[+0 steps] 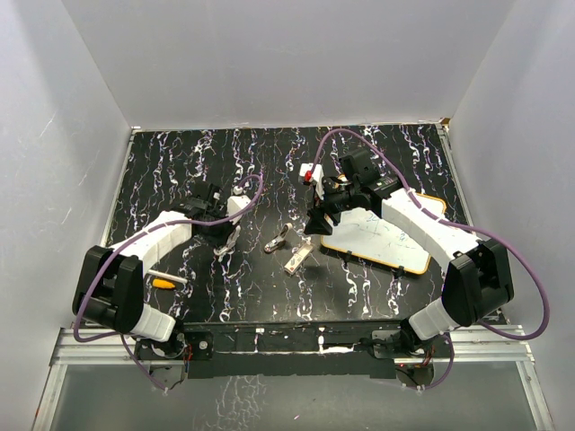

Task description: Load the staples into the stapler

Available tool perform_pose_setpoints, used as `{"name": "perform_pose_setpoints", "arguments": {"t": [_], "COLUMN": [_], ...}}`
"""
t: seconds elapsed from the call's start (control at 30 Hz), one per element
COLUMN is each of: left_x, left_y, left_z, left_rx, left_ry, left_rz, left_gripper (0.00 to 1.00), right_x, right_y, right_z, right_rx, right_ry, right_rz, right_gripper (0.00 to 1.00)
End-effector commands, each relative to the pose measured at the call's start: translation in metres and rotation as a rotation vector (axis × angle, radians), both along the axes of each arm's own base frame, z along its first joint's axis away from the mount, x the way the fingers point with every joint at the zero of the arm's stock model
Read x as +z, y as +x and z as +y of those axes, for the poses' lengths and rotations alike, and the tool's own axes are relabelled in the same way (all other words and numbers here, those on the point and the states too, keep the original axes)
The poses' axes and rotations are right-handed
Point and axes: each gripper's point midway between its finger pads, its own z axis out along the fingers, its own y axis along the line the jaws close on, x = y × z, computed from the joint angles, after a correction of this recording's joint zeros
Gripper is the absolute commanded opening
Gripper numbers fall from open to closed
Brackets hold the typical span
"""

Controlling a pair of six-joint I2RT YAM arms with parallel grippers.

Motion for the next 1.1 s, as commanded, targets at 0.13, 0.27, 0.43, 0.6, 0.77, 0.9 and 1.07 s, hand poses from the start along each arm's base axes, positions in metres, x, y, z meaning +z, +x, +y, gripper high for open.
{"name": "perform_pose_setpoints", "arguments": {"t": [0.13,0.27,0.43,0.6,0.77,0.9,1.07], "left_x": [0.008,0.006,0.005,0.004,0.002,0.001,0.002], "left_y": [0.005,0.005,0.004,0.006,0.007,0.007,0.007], "left_z": [-0.001,-0.001,-0.001,-0.001,0.001,0.001,0.000], "left_rx": [0.012,0.028,0.029,0.031,0.033,0.033,0.031], "left_ry": [0.003,-0.002,0.001,0.001,0.013,0.016,0.012], "left_rz": [-0.008,0.005,0.009,0.004,0.008,0.011,0.013], "left_gripper": [0.00,0.00,0.00,0.00,0.00,0.00,0.00], "right_x": [0.015,0.015,0.014,0.014,0.015,0.014,0.015], "right_y": [0.004,0.004,0.003,0.002,0.002,0.002,0.002], "right_z": [0.003,0.003,0.003,0.003,0.003,0.003,0.003], "right_rx": [0.015,0.015,0.016,0.018,0.019,0.020,0.019], "right_ry": [0.038,0.036,0.036,0.036,0.037,0.037,0.037], "right_rz": [-0.056,-0.056,-0.053,-0.052,-0.050,-0.049,-0.050], "right_gripper": [0.60,0.61,0.61,0.61,0.61,0.61,0.61]}}
